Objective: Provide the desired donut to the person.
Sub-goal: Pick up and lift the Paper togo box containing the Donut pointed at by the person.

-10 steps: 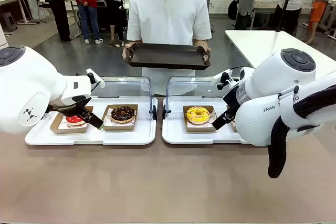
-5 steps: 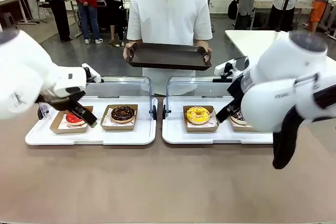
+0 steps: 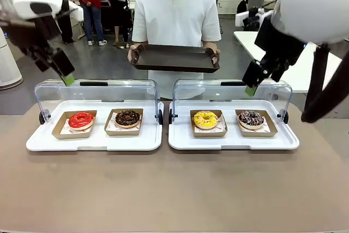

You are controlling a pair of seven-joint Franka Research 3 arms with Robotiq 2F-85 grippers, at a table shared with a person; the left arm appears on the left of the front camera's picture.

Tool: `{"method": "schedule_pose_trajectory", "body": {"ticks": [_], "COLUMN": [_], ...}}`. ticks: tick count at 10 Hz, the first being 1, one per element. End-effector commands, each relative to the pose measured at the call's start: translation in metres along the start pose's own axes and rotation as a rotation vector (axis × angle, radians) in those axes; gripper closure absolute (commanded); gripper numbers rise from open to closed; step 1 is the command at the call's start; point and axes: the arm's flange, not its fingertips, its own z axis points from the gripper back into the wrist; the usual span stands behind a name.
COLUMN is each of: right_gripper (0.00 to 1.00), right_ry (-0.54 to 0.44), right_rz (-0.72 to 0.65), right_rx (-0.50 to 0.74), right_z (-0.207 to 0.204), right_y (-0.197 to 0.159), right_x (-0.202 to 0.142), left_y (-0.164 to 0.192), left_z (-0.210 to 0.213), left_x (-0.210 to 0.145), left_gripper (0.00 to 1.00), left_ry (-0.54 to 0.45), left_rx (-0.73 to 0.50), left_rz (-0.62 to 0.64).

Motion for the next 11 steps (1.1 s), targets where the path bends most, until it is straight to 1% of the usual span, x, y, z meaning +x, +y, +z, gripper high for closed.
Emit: {"method": "schedule_pose_trajectory", "body": {"ticks": [1, 2, 6, 7, 8, 9, 10, 11], "right_gripper": [0.0, 0.0, 0.0, 0.0, 0.0, 0.0, 0.0, 0.0], "right_ry": [0.045, 0.0, 0.0, 0.02, 0.055, -0.006, -0.041, -0.12], "right_rz": [-0.012, 0.0, 0.0, -0.008, 0.152, 0.221, 0.209, 0.232], "right_rx": [-0.071, 0.0, 0.0, -0.019, 0.293, 0.458, 0.592, 0.694], "right_z": [-0.005, 0.0, 0.0, 0.004, 0.013, 0.016, 0.01, 0.0], "right_y": [0.001, 0.0, 0.0, 0.0, -0.039, -0.085, -0.135, -0.18], "right_x": [0.018, 0.0, 0.0, 0.005, -0.001, -0.01, -0.018, -0.032], "left_y": [0.007, 0.0, 0.0, 0.002, 0.03, 0.051, 0.073, 0.097], "left_z": [-0.009, 0.0, 0.0, 0.0, -0.001, -0.006, -0.01, -0.013], "left_x": [0.014, 0.0, 0.0, 0.006, 0.0, -0.009, -0.018, -0.029], "left_gripper": [0.0, 0.0, 0.0, 0.0, 0.0, 0.0, 0.0, 0.0], "left_ry": [0.02, 0.0, 0.0, 0.008, 0.002, -0.047, -0.117, -0.209], "left_rx": [0.063, 0.0, 0.0, 0.01, -0.158, -0.306, -0.403, -0.511], "left_rz": [0.081, 0.0, 0.0, 0.015, -0.05, -0.136, -0.2, -0.252]}}
